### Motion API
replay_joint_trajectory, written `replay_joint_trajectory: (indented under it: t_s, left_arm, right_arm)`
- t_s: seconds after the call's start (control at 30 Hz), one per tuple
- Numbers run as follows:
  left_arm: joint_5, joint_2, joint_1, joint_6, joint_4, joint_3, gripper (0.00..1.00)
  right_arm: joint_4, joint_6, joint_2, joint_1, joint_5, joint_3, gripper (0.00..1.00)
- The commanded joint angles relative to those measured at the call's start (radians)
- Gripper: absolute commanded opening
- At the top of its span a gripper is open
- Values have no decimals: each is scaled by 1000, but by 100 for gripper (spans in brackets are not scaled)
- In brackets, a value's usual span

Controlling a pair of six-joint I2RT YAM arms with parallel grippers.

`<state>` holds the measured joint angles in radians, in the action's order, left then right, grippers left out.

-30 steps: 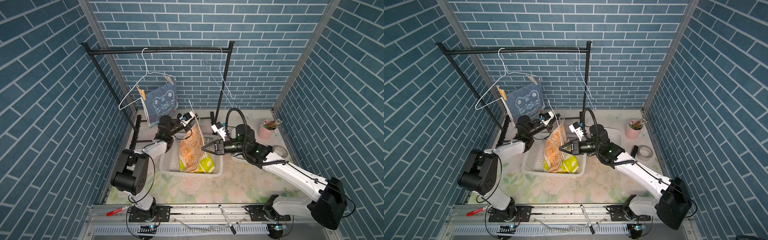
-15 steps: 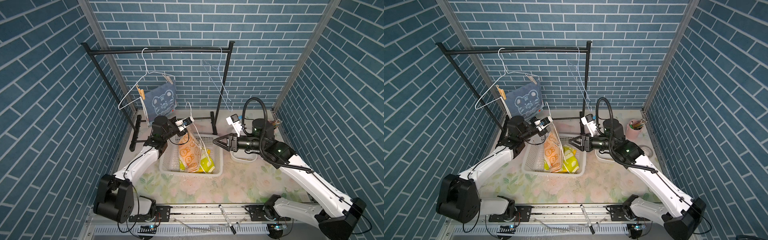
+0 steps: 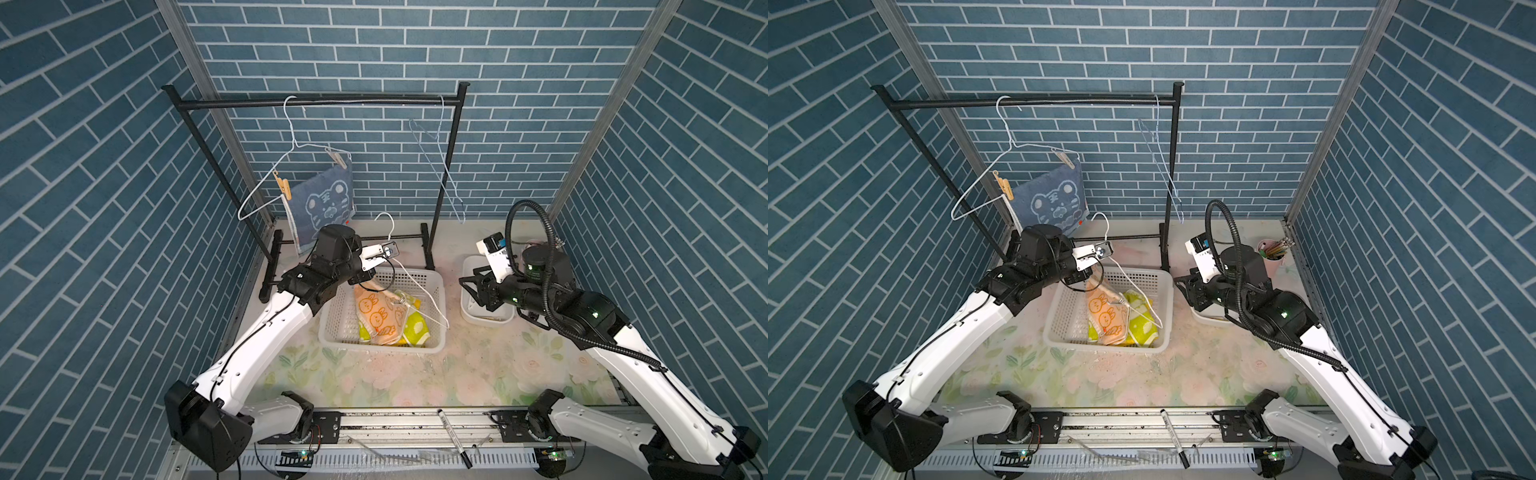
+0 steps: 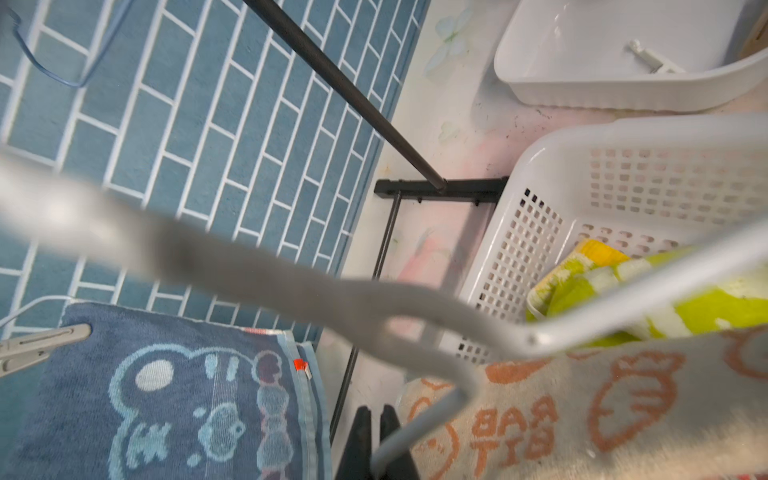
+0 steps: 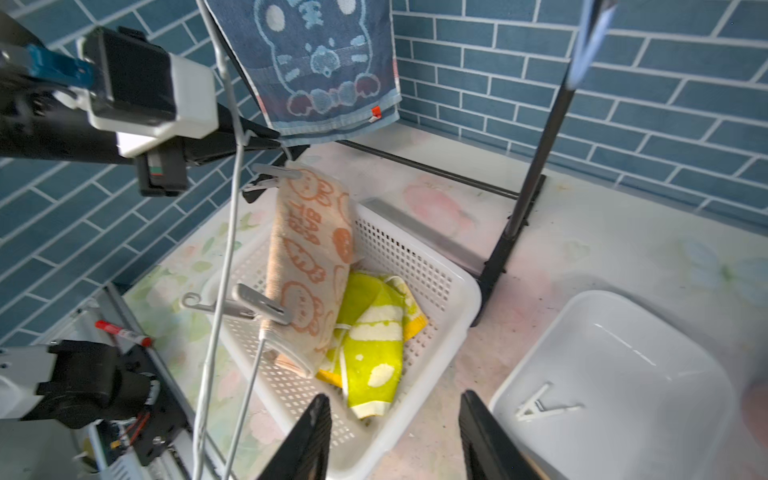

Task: Remove the clothespins securing towels to the hanger
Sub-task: Pick up the hanger from the clothesline.

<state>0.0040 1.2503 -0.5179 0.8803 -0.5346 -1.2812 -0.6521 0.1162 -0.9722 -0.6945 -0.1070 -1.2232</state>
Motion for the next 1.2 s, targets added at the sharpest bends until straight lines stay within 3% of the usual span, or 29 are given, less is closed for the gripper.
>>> replay_joint_trajectory:
  t_s: [0.0, 0.33, 0.5, 0.73, 1.17]
  left_arm:
    - [-172, 43, -34, -121, -315, -83, 0]
    - [-214, 211, -66, -426, -664, -355, 0]
    - [-202, 282, -77, -516, -763, -456, 0]
    - [-221, 325, -101, -540, -826, -511, 0]
    - [-156, 296, -111, -512, -771, -489, 0]
  right_arm:
    - [-13, -199, 50, 2, 93, 15, 51]
    - [44, -533, 150, 0, -110, 145, 55]
    - [136, -614, 172, 1, -246, 213, 70]
    - [217, -680, 96, -38, -313, 226, 82]
    - [425, -751, -131, -133, -270, 249, 86]
